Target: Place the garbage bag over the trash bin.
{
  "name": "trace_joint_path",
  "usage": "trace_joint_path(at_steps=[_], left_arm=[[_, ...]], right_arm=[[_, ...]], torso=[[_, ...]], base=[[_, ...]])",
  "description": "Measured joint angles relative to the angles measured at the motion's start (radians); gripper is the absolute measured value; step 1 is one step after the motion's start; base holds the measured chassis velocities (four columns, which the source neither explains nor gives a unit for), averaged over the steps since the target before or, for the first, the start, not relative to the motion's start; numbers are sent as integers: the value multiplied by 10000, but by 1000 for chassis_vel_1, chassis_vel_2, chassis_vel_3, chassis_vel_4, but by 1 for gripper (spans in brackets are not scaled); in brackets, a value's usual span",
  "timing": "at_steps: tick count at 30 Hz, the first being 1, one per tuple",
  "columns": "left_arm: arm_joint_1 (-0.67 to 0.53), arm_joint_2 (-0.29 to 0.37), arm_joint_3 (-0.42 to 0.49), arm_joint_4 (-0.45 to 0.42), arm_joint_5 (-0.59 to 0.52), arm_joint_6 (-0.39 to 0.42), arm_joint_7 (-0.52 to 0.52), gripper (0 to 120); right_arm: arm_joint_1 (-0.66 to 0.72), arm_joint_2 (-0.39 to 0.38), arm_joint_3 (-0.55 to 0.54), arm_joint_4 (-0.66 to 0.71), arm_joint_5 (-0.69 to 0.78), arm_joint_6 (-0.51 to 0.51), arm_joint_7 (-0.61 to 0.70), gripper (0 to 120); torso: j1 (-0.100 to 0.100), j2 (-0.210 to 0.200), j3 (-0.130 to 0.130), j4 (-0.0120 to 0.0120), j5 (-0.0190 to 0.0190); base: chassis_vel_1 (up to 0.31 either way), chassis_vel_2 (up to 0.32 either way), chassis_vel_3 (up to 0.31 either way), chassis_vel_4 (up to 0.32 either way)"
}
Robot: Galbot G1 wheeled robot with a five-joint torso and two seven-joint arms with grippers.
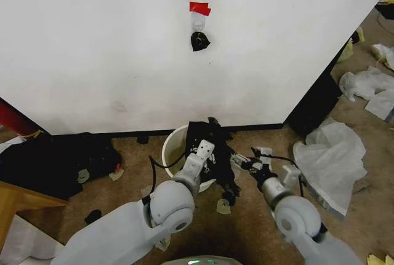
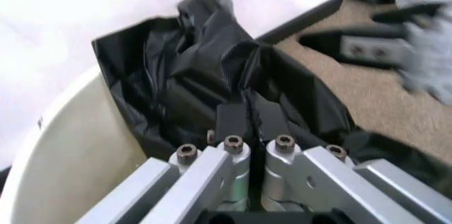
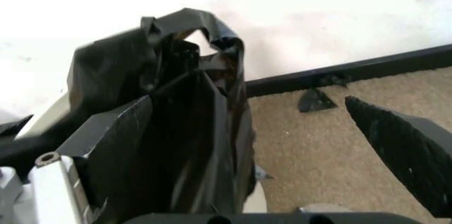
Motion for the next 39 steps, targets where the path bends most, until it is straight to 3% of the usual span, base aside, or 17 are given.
trace_joint_path(at_steps=[11,26,39], left_arm=[[266,437,-192,-392,-312,-119,319,0],[322,368,-454,-236,-300,-222,338,0],[426,346,-582,-242,-315,-235,339,0]], right_arm=[[1308,-269,-616,-595,1471,-907,273,100],[2682,319,-1580,-1380,2637,-2456,1772,99],[2846,504,-1674,-1632,3018,-2977,2309,55]], torso=[[-1,0,-1,-1,-1],[0,0,0,-1,1],[-1,0,-1,-1,0]], base=[[0,0,0,0],[0,0,0,0],[0,0,0,0]])
